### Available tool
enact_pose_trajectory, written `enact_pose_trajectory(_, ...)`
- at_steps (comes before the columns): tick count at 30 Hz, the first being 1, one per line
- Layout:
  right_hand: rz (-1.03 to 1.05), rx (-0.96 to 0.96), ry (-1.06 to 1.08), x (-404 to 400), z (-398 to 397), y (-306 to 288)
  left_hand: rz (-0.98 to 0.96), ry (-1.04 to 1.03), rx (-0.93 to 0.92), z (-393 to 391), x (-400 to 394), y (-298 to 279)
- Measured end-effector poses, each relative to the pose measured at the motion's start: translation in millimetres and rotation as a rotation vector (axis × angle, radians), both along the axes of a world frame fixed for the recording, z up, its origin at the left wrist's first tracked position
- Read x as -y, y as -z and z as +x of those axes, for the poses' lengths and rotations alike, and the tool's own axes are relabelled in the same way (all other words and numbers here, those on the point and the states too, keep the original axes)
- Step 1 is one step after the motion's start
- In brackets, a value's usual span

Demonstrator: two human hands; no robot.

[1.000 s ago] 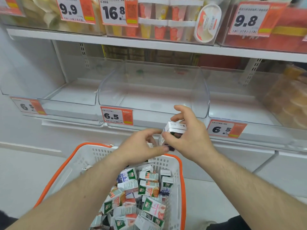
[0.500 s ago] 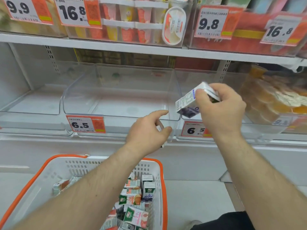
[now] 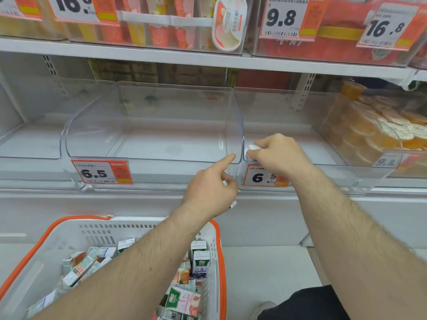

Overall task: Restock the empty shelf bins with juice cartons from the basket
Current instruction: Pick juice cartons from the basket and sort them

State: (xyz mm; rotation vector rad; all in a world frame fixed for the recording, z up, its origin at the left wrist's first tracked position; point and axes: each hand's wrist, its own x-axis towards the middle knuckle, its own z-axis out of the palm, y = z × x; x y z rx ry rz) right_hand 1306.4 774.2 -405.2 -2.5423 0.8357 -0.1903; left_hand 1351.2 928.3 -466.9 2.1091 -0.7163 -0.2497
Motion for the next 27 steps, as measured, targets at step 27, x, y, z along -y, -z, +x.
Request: enact_pose_trajectory(27, -0.005, -0.158, -0.106, 10.1, 9.0, 5.8, -0.414, -0.149, -0.437, -5.4, -8.8, -16.4)
